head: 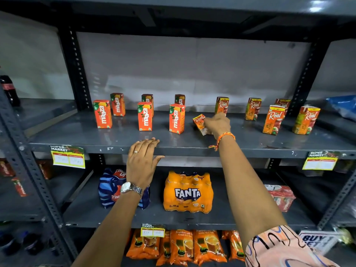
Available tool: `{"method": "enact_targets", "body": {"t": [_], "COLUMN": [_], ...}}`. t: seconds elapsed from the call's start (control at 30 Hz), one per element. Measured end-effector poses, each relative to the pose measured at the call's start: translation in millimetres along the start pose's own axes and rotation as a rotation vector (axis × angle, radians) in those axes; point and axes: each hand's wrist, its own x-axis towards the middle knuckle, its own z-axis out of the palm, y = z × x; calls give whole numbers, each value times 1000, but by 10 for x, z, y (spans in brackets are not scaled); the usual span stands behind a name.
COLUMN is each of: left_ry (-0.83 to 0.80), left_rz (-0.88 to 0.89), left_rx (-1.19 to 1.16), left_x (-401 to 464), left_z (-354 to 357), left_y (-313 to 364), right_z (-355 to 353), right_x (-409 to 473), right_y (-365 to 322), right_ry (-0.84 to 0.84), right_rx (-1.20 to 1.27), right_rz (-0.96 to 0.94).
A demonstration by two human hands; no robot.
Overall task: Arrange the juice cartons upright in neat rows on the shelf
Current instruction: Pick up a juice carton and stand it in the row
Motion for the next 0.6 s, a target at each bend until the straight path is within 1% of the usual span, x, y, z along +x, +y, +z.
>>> {"method": "enact_targets", "body": {"t": [0.13, 0.23, 0.33, 0.4, 0.47, 0.6], "left_ry": [-37, -47, -47, -63, -69, -61], "left_rz": [1, -62, -108, -62, -17, 0], "left_rx": [42, 69, 64, 41, 7, -32], "left_x": [-6, 0, 24, 46, 72, 117], "left_z": [-73, -93, -69, -32, 18, 151], "left_y": [64, 175, 389, 589, 806, 1166], "right_z": [-146, -326, -566, -743, -946, -1389], "right_x": [93, 13, -161, -267, -408, -700], "right_y": [236, 311, 279, 244, 192, 120], "right_ry": [-36, -101, -119, -105, -78, -22], "right_rx": [230, 413, 587, 677, 701, 694], "right_rz": [21, 31, 12, -49, -140, -292]}}
